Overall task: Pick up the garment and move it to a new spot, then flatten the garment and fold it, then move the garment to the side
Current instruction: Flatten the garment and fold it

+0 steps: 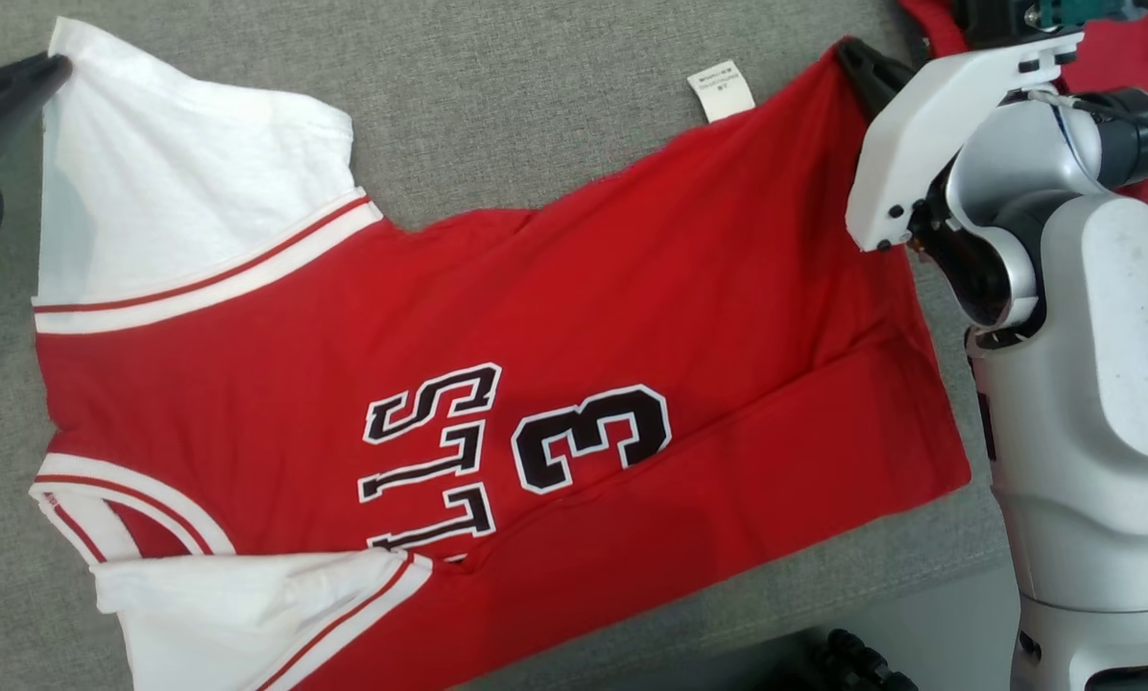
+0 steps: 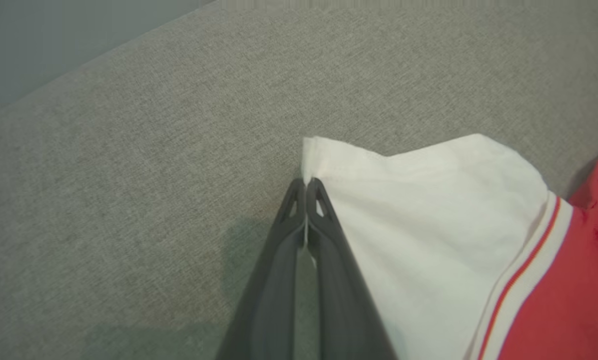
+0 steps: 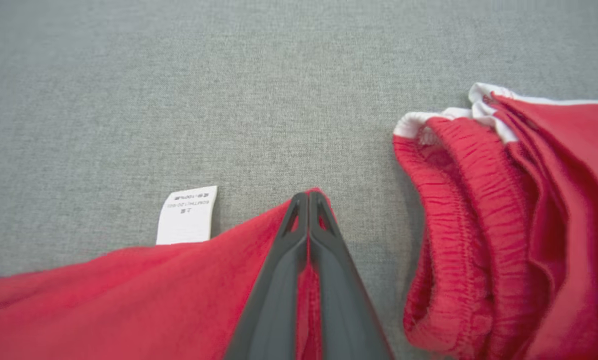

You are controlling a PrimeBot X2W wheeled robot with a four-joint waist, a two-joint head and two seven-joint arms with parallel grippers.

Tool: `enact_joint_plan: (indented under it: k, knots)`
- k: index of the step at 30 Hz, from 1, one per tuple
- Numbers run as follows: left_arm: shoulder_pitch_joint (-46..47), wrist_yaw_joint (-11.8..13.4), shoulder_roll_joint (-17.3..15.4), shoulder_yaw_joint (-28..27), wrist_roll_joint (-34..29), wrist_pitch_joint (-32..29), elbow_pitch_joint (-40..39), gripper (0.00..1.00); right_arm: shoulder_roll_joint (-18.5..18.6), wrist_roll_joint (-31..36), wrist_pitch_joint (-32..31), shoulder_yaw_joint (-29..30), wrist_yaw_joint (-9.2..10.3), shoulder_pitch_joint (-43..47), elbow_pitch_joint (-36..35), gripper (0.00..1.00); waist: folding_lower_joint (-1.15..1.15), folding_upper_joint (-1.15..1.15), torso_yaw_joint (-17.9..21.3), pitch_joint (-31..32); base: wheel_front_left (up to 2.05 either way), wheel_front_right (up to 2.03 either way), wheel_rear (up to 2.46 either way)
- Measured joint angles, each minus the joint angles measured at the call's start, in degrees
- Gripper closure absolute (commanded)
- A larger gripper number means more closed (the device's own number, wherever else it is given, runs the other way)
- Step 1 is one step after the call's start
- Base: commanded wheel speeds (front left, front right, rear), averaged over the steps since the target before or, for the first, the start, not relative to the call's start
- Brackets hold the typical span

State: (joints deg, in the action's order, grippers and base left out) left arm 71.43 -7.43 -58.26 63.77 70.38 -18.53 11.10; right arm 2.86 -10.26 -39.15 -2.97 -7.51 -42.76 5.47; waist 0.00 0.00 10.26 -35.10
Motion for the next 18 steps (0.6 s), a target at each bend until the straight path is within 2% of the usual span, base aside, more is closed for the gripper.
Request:
enact_joint_plan:
  k: [3, 8, 9, 12, 15, 18]
  knots:
    - [1.0, -0.1, 0.1, 0.4, -0.5, 2.4, 0.1, 1.00, 0.0, -0.8, 1.9, 0.5, 0.00, -0.9, 0.8, 1.00, 0.00, 0.00, -0.3, 0.0, 0.00, 0.00, 0.00]
    - [4.2, -0.1, 0.5, 0.3, -2.5, 10.7, 2.1, 1.00, 0.0, -2.2, 7.0, 2.3, 0.00, -3.9, 3.9, 1.00, 0.00, 0.00, -1.2, 0.0, 0.00, 0.00, 0.00]
    - [5.0, -0.1, 0.8, 0.3, -2.3, 13.4, 2.8, 1.00, 0.0, -2.4, 8.3, 2.8, 0.00, -4.9, 5.4, 1.00, 0.00, 0.00, -1.6, 0.0, 0.00, 0.00, 0.00]
    - [5.3, -0.1, 0.7, 1.8, -0.1, 15.1, 1.4, 1.00, 0.0, -3.2, 9.8, 3.2, 0.01, -5.2, 7.1, 1.00, 0.00, 0.00, -2.4, 0.1, 0.00, 0.00, 0.00]
    - [5.0, -0.1, -1.6, 4.1, 1.1, 17.3, -2.7, 1.00, 0.0, -3.3, 11.3, 2.9, 0.00, -4.5, 5.9, 1.00, 0.00, 0.00, -3.4, 0.4, 0.00, 0.00, 0.00]
    - [3.2, -0.1, -5.7, 5.6, 2.3, 21.3, -6.8, 1.00, -0.1, -3.7, 11.6, 3.0, 0.01, -1.1, 2.7, 1.00, 0.00, 0.00, -4.2, 1.1, 0.00, 0.00, 0.00]
